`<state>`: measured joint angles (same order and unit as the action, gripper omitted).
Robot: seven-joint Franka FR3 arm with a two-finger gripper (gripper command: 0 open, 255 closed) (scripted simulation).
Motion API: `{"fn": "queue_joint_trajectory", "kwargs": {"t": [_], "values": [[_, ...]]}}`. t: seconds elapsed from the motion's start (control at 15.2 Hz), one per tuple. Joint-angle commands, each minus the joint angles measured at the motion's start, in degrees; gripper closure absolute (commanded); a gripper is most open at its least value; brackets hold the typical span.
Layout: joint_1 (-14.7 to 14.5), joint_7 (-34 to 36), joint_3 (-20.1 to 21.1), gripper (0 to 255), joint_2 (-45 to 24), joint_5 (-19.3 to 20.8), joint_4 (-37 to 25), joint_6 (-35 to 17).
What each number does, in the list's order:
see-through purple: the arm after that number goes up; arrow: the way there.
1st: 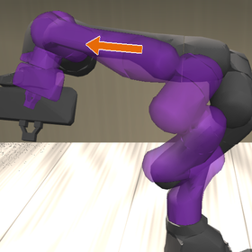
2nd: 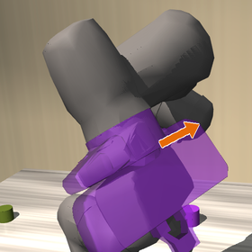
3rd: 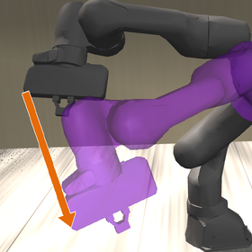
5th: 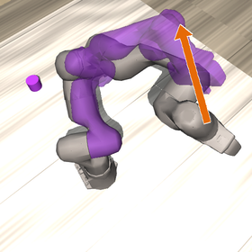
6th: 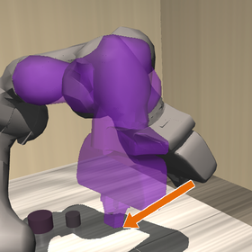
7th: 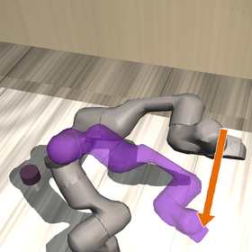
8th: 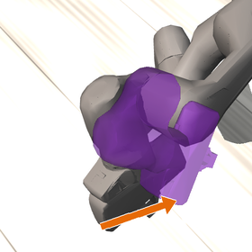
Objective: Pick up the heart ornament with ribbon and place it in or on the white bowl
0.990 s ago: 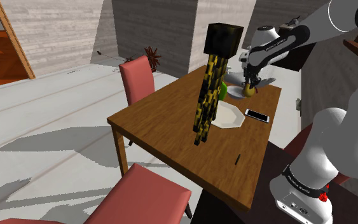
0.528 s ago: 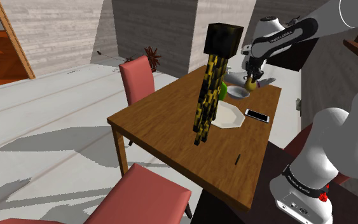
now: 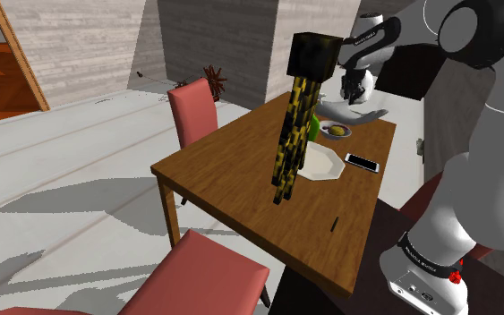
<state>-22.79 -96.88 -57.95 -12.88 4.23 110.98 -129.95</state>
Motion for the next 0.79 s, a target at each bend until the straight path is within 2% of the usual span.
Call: {"fn": "queue_joint_trajectory", "kwargs": {"t": [0.0,0.26,0.59,0.73], "values": [[1.6,-0.5,1.4,0,-4.4,-2.6,-3.0,2.3],[8.5,0.0,6.9,0,-19.6,-9.1,-16.6,13.0],[17.5,3.2,12.5,0,-37.5,-12.5,-38.3,29.0],[17.8,3.3,12.7,0,-38.0,-12.5,-38.2,28.7]]}}
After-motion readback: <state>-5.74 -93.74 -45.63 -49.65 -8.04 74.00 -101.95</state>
